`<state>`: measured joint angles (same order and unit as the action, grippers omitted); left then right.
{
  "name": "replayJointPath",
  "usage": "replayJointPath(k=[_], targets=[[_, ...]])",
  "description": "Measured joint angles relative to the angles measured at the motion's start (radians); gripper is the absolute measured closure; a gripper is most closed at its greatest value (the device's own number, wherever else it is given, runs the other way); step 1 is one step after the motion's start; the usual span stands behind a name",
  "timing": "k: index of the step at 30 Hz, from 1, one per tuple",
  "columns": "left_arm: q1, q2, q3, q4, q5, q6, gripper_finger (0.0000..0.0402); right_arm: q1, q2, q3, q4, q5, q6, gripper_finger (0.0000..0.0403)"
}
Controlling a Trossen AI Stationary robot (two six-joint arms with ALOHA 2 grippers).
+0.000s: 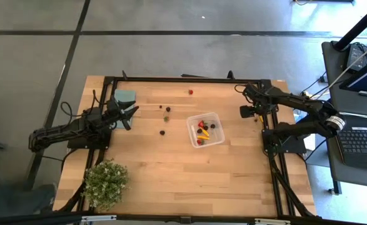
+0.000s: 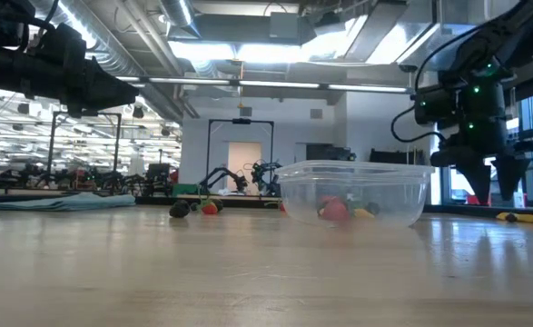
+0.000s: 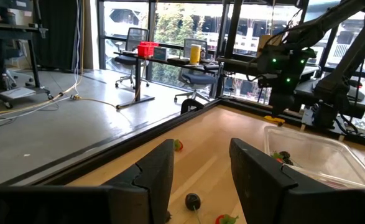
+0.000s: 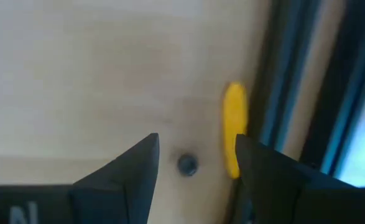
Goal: Pick and placing Produce into tupperware
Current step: Put the corn into the transparent bin
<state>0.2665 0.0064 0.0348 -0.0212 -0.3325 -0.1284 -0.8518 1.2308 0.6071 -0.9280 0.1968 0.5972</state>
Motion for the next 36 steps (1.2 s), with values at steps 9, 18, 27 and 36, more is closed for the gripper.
replayJointPath(k=[9, 18, 27, 36], targets=[[0.0, 0.0, 0.0, 0.0, 0.0, 0.0, 0.0253, -0.081, 0.001, -0.042, 0.038, 0.049, 0.022, 0.019], [0.0, 0.0, 0.0, 0.0, 0.0, 0.0, 0.0253, -0.089, -0.002, -0.096, 0.097, 0.058, 0.001, 0.0189], [0.0, 0.0, 0.0, 0.0, -0.001, 0.0, 0.0253, -0.066, 0.002, -0.05, 0.123, 0.037, -0.01, 0.0189], [0.0, 0.0, 0.0, 0.0, -0.003, 0.0, 0.0253, -0.066, 0.003, -0.077, 0.118, 0.043, -0.025, 0.0189]])
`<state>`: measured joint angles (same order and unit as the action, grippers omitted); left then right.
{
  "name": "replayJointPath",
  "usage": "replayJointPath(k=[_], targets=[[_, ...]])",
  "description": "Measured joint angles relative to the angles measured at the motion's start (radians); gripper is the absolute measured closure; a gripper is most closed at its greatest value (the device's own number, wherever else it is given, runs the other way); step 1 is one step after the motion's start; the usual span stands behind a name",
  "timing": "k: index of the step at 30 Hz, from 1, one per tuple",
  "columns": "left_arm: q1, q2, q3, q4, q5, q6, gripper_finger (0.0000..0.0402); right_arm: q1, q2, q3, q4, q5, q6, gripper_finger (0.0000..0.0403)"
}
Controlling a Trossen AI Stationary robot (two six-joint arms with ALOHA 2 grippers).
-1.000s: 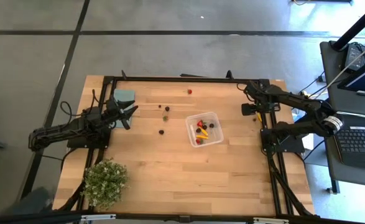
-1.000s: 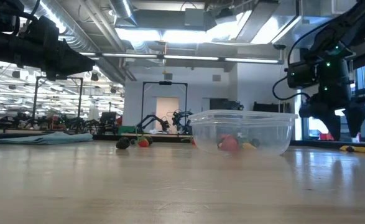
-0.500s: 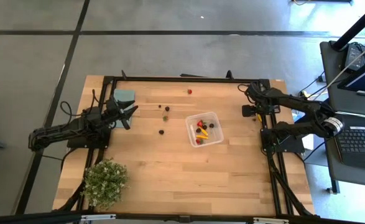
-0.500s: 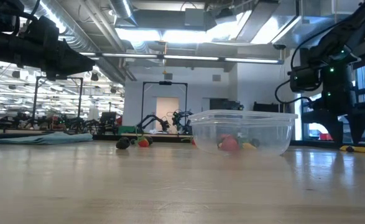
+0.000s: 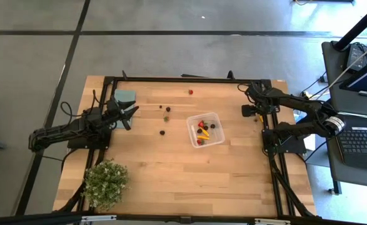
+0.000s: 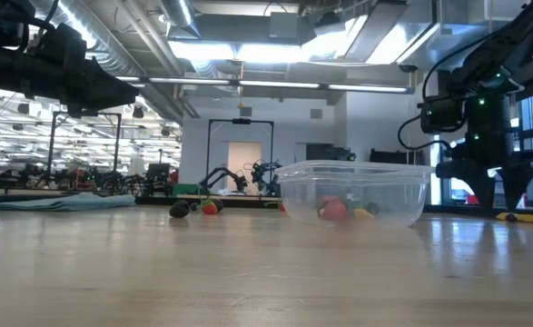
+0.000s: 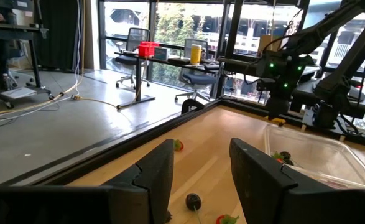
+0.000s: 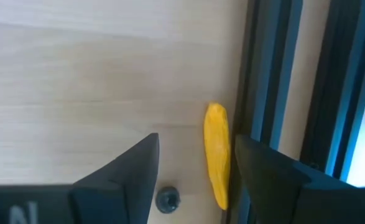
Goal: Pick and placing Produce into tupperware
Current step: Put the corn into the transparent bin
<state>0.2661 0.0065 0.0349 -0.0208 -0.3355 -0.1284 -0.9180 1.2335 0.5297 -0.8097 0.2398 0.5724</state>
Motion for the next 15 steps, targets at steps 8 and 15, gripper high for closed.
replayJointPath(k=[8, 15], targets=[[0.0, 0.0, 0.0, 0.0, -0.001, 0.0, 0.0253, 0.0, -0.004, -0.071, 0.031, -0.027, 0.03, 0.0189], [0.0, 0.0, 0.0, 0.0, -0.003, 0.0, 0.0253, 0.0, -0.004, -0.075, 0.032, -0.037, 0.056, 0.0201]])
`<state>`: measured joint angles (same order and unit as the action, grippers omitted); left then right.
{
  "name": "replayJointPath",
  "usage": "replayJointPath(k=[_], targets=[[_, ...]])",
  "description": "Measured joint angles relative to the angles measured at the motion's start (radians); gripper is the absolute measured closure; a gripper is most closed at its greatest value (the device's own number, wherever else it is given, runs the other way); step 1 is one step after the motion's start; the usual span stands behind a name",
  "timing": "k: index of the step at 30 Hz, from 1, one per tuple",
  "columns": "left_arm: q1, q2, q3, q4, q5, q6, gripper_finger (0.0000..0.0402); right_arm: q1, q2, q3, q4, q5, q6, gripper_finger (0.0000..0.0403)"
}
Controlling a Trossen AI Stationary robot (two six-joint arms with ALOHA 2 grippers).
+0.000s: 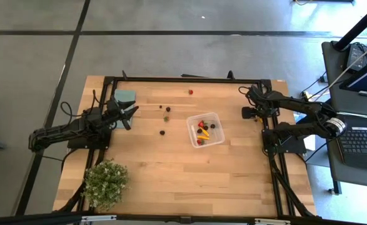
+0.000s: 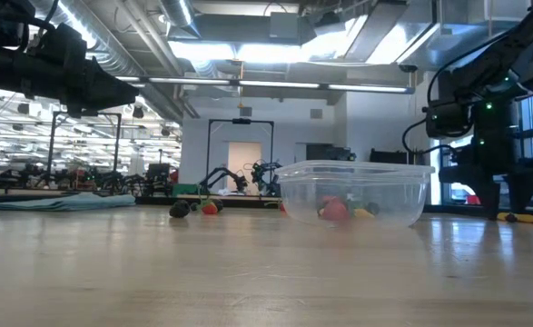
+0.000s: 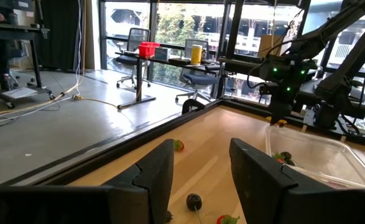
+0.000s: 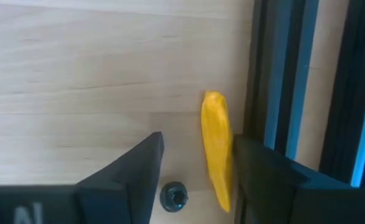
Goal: Pick and placing Produce into tupperware
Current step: Put the corn into the transparent bin
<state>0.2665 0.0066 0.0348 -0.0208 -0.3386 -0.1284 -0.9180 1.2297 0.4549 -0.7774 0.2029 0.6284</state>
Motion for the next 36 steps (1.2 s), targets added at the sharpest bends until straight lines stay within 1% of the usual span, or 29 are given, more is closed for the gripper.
replayJointPath(k=[3, 13, 15, 17, 22, 25, 27, 29, 32, 36], targets=[[0.0, 0.0, 0.0, 0.0, 0.0, 0.0, 0.0253, 0.0, 0.001, 0.0, 0.003, -0.008, -0.001, 0.0231], [0.0, 0.0, 0.0, 0.0, -0.001, 0.0, 0.0253, 0.001, 0.002, -0.003, 0.017, -0.027, -0.042, 0.0366], [0.0, 0.0, 0.0, 0.0, -0.001, 0.0, 0.0253, 0.0, 0.002, -0.003, 0.017, -0.049, -0.059, 0.0387], [0.0, 0.0, 0.0, 0.0, -0.001, 0.0, 0.0253, -0.001, 0.001, -0.002, 0.017, -0.07, -0.057, 0.0392], [0.0, 0.0, 0.0, 0.0, -0.002, 0.008, 0.0253, 0.002, 0.001, -0.001, 0.016, -0.088, -0.008, 0.0386], [0.0, 0.0, 0.0, 0.0, -0.002, 0.008, 0.0253, 0.001, 0.002, 0.007, 0.01, -0.123, -0.004, 0.0391], [0.0, 0.0, 0.0, 0.0, -0.002, 0.008, 0.0253, 0.002, 0.004, 0.017, 0.009, -0.167, -0.002, 0.0391], [0.0, 0.0, 0.0, 0.0, -0.002, 0.008, 0.0253, 0.003, 0.004, 0.028, 0.014, -0.236, -0.002, 0.0392], [0.0, 0.0, 0.0, 0.0, -0.002, 0.008, 0.0253, 0.006, 0.008, 0.044, 0.019, -0.284, -0.005, 0.0393], [0.0, 0.0, 0.0, 0.0, -0.002, 0.008, 0.0253, 0.035, 0.007, 0.081, 0.03, -0.284, -0.03, 0.0393]])
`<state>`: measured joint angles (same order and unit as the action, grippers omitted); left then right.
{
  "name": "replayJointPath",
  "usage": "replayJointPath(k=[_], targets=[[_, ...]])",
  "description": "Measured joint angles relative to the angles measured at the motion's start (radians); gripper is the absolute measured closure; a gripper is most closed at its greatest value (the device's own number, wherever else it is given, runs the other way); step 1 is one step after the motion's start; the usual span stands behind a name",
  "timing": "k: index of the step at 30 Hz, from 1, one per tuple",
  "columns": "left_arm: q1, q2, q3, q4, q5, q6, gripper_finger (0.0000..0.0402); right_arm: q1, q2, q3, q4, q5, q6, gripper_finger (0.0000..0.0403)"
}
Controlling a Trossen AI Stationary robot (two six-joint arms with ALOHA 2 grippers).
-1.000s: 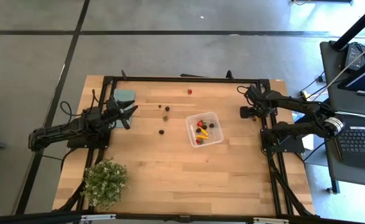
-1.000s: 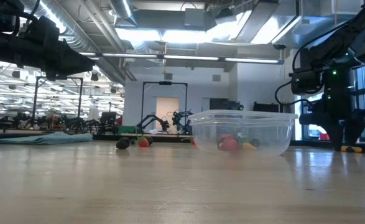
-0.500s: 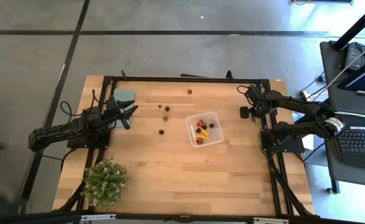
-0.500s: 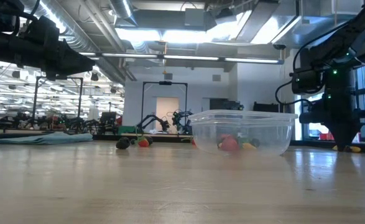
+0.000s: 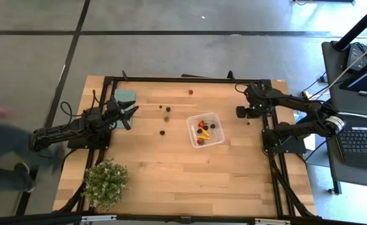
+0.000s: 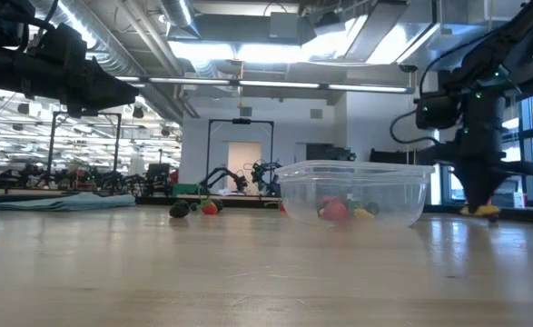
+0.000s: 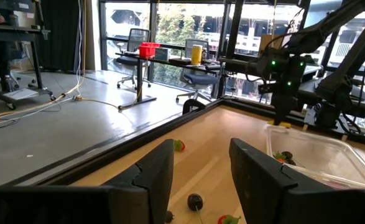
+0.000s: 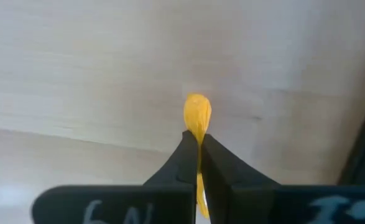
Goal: Pick and placing Produce into tupperware
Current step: Put the corn into the transparent bin
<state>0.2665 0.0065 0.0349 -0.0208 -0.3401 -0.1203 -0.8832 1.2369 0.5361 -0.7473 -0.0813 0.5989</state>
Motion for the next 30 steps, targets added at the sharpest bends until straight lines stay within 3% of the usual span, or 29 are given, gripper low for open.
replayJointPath(k=[12, 20, 25, 30], targets=[[0.0, 0.0, 0.0, 0.0, 0.0, 0.0, 0.0253, 0.185, -0.003, 0.28, 0.004, -0.052, -0.01, 0.0394], [0.0, 0.0, 0.0, 0.0, 0.0, 0.0, 0.0253, 0.394, -0.004, 0.493, 0.081, -0.044, -0.044, 0.0394], [0.0, 0.0, 0.0, 0.0, 0.0, 0.0, 0.0253, 0.534, 0.001, 0.506, 0.218, 0.06, -0.044, 0.0394], [0.0, 0.0, 0.0, 0.0, 0.0, -0.002, 0.0253, 0.642, 0.059, 0.507, 0.227, 0.15, -0.027, 0.0394]])
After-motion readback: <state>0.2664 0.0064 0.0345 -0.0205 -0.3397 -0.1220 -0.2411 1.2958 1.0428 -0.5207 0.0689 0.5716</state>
